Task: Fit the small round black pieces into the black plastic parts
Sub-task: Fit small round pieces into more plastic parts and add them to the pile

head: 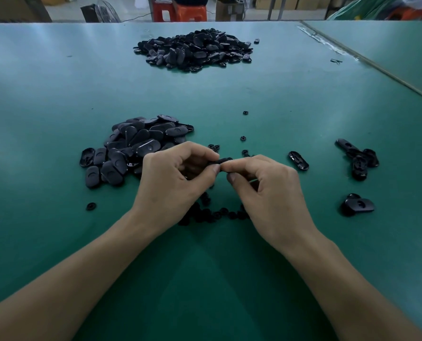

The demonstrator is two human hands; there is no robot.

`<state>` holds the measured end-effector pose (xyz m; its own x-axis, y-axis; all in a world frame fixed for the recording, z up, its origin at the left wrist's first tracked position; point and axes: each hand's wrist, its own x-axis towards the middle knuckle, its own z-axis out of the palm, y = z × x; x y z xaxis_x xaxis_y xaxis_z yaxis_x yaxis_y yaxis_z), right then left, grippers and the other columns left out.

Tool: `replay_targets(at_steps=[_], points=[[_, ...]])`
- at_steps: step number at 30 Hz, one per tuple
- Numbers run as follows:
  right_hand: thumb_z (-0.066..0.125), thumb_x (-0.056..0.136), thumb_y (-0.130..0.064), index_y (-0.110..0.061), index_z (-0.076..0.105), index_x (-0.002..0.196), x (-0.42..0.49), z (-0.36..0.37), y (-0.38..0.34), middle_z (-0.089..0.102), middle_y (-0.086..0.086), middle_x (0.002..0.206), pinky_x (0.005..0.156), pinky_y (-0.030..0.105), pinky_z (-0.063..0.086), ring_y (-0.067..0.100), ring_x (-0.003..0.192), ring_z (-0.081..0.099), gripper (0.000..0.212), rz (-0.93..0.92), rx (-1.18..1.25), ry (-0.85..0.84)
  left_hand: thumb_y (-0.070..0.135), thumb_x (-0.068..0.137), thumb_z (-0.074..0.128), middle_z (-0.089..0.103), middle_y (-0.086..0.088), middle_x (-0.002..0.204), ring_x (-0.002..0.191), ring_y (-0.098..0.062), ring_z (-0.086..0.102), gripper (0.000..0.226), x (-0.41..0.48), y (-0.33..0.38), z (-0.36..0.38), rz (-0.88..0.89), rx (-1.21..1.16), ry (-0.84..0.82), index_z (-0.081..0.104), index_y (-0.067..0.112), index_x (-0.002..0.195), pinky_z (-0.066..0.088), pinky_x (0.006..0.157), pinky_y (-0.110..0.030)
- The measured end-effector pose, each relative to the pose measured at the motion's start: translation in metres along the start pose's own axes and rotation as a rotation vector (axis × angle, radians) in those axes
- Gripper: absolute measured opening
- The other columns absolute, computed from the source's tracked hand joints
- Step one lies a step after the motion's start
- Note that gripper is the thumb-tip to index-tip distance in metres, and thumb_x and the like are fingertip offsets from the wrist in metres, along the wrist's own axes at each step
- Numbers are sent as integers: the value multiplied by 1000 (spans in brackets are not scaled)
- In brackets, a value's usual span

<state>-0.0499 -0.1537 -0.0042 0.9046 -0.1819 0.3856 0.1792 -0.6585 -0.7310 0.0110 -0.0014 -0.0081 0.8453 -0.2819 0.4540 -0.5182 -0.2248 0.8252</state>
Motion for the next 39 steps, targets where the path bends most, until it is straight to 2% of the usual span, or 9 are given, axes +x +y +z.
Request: replay_targets(at_steps=[6,9,12,20,23,27,30,39], points=[[69,91,-8,-19,76,102,-1,0,-1,71,-14,83,71,8,46,0,77,65,18,-54,49,23,-1,83,76,75,9,80,70,-7,71,26,0,0,0,6,-12,-3,73,24,90,54,69,-15],[69,90,-8,-25,71,103,-1,1,-2,70,-14,77,66,14,50,5,71,66,22,-4,126,19,-2,82,77,76,7,82,72,-8,72,29,1,0,-1,1,-39,-10,72,25,91,55,70,-17],[71,89,-7,-25,69,93,-1,3,-2,71,-12,76,70,20,55,4,73,69,19,31,178,21,-4,81,77,76,10,83,73,-6,71,30,0,2,-1,21,-23,-33,73,24,91,54,71,-16],[76,85,-9,-25,75,85,-1,3,-5,69,-10,81,69,7,43,4,76,64,16,29,152,93,-6,82,75,75,12,83,73,-4,71,31,1,4,-1,28,-40,-46,72,24,90,54,72,-16],[75,85,-11,-28,73,83,-1,4,-5,71,-11,77,68,11,47,4,72,65,18,60,211,84,-4,82,75,76,11,84,74,-4,71,30,1,3,-2,29,-44,-51,73,25,90,54,73,-17],[72,88,-8,-25,72,88,-2,5,-7,71,-14,77,67,9,48,2,74,67,18,69,241,85,3,81,74,76,8,85,76,-7,72,24,2,2,-2,17,-72,-63,73,25,91,56,75,-19],[71,87,-6,-26,69,86,-1,4,-7,70,-13,74,66,10,48,3,72,67,20,65,249,107,-2,82,75,76,8,86,75,-6,72,28,1,3,-1,26,-72,-83,73,24,91,55,73,-18],[71,87,-8,-25,71,82,0,1,-6,71,-10,72,65,25,55,9,65,66,17,71,248,74,8,79,74,76,7,86,74,-7,72,21,0,4,-2,12,-103,-57,73,25,90,57,73,-20]])
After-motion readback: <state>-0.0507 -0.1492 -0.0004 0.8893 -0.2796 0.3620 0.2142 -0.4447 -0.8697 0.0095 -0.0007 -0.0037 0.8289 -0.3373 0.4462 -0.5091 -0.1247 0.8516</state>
